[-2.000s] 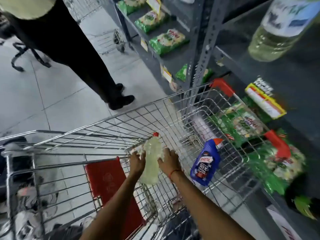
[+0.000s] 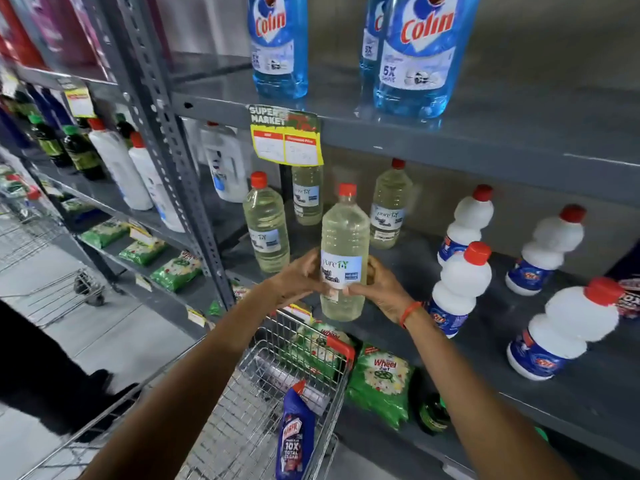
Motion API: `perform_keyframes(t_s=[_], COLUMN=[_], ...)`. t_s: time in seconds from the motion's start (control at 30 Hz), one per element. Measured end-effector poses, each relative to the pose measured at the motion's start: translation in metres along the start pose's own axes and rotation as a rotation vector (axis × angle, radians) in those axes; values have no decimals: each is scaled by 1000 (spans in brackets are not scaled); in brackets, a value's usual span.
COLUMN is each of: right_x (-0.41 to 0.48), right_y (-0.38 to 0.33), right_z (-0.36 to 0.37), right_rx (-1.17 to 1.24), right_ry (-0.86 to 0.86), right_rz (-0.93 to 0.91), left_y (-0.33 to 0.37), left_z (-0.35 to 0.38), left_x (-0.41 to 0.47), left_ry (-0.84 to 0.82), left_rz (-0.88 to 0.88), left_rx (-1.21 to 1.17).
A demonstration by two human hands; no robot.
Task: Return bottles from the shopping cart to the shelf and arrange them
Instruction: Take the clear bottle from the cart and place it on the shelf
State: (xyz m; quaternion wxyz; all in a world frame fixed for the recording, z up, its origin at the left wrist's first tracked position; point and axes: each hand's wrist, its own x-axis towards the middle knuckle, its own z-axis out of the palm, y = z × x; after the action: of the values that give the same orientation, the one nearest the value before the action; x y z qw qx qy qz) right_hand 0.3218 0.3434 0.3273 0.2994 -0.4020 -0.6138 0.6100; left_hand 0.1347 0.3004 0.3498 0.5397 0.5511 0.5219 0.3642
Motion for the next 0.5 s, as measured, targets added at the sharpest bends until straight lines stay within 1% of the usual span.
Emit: perform_keyframes(t_s=[0.17,0.37,0.43,0.5], right_x=[18,31,33,35], right_y=[15,19,20,20], right_z=[-9,-15,-17,-19], right_rx=[18,-59,-85,-101], right_ry=[50,57,49,32], right_rz=[19,28,31,28], left_y=[-16,-43,-59,-58], left_z=[-1,4,3,5], left_x=[31,55,62,61], left_ry=[-15,94,101,121], left_rz=[14,36,62,68], left_rx=[72,124,135,138])
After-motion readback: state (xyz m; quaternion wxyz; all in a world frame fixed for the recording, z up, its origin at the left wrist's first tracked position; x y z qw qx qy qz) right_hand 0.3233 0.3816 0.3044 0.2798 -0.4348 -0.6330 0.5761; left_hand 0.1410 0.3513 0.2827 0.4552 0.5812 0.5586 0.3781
